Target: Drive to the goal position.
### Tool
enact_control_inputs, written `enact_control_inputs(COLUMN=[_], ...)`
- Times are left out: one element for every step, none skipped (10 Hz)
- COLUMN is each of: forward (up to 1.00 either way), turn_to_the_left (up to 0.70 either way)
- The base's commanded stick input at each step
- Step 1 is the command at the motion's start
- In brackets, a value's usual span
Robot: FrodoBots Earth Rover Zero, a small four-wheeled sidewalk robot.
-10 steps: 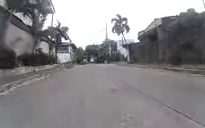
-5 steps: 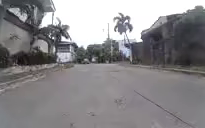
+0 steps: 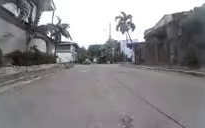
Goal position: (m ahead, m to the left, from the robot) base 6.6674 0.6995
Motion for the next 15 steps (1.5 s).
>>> enact_control_inputs(forward=[1.0, 1.0, 1.0, 1.0, 1.0, 1.0, 1.0, 1.0, 1.0, 1.0, 1.0, 1.0, 1.0, 1.0, 1.0], turn_to_the_left=[0.04, 0.04, 0.04, 0.04, 0.04, 0.04, 0.04, 0.04, 0.04, 0.04, 0.04, 0.04, 0.04, 0.04, 0.04])
